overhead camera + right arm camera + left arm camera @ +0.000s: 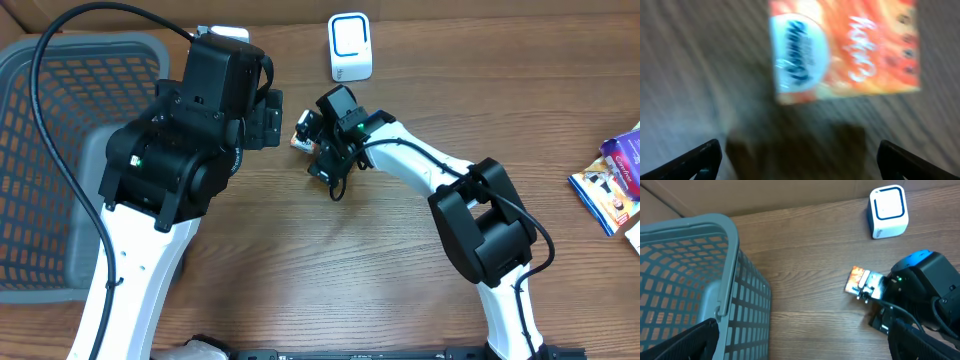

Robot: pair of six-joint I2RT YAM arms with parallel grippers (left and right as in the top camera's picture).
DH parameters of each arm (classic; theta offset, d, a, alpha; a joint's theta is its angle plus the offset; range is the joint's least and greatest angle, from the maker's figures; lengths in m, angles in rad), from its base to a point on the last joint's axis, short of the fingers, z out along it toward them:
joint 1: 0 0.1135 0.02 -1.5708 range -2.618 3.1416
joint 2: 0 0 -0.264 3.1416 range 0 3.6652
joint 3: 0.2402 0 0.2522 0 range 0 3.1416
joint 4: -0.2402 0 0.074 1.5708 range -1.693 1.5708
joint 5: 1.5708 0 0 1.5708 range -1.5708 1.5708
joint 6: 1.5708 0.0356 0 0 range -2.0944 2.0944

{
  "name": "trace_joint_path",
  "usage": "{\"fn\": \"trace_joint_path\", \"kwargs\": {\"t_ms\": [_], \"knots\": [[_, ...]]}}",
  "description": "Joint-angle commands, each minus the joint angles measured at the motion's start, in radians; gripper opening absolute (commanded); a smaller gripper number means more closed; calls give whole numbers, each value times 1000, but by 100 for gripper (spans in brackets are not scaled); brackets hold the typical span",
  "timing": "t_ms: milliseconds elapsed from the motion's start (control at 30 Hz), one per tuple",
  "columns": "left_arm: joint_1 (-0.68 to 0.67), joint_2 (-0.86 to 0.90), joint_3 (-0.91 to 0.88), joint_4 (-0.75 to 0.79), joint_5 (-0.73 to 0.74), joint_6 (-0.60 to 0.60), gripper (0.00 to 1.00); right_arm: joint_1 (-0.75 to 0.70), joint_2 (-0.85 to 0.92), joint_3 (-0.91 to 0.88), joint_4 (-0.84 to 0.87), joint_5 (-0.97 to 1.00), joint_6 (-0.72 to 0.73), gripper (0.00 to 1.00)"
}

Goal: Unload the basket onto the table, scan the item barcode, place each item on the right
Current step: 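Grasp the small orange box with the right gripper and lift it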

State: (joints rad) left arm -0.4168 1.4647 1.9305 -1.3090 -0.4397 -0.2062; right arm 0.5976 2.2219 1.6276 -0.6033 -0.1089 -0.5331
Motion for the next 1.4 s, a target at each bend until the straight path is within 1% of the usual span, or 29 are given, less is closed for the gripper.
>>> {"fn": "trace_joint_path", "kwargs": {"t_ms": [0, 267, 400, 633, 867, 1033, 1200, 1300, 1367], "knots": [[5, 2, 0, 5, -20, 0, 100, 0, 13, -1, 22, -73, -19, 100], [5, 2, -22, 6, -21, 0, 100, 0, 60, -1, 150, -53, -27, 100], [5, 2, -57, 14, -24, 0, 100, 0, 88, 0, 194, -8, -62, 100], [5, 4, -84, 34, -89, -19, 100, -47, 98, 0, 226, -14, -73, 100], [5, 7, -84, 58, -89, -27, 100, -65, 98, 1, 198, -3, -71, 100], [5, 8, -84, 56, -93, -26, 100, -69, 98, 10, 169, -7, -155, 100], [5, 9, -84, 57, -121, -26, 100, -113, 98, 45, 46, -113, -225, 100], [5, 14, -84, 57, -121, -35, 100, -155, 98, 66, 34, -154, -235, 100], [5, 19, -85, 57, -121, -50, 100, -168, 98, 72, 45, -179, -205, 100]]}}
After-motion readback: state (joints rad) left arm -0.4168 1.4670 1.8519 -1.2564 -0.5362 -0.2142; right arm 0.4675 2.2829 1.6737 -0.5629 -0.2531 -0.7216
